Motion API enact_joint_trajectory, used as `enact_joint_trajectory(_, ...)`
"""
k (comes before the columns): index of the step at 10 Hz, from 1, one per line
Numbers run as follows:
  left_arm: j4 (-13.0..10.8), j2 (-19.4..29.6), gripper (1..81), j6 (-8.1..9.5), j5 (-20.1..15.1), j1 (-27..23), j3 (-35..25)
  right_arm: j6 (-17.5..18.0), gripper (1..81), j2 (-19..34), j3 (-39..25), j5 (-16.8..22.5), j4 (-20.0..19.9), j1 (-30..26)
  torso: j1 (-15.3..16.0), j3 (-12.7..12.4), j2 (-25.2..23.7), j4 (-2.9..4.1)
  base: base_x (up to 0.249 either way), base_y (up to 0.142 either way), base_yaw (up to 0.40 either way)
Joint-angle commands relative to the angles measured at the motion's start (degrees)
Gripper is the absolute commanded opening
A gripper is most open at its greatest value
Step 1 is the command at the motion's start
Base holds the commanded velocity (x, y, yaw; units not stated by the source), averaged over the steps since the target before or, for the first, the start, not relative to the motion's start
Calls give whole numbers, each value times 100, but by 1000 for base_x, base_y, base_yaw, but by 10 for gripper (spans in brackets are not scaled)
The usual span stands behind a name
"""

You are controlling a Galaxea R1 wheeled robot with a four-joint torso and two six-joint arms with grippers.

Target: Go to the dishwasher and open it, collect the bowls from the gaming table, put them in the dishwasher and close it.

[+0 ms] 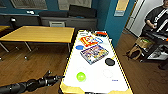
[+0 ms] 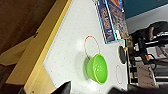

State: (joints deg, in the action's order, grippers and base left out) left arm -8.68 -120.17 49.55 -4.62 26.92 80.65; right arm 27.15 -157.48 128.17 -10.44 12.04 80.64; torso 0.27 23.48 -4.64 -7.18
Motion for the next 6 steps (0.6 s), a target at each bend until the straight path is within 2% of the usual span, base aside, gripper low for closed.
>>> enact_joint_trajectory(1,-2,-261,811,28,-724,-1052,248,27,10,91,-65,376,96,-157,0,0,0,0,0,0,0)
enact_joint_trajectory(6,-160,-1123,811,2,-883,-947,1023,1,10,47,-65,376,96,-167,0,2,2,0,0,0,0)
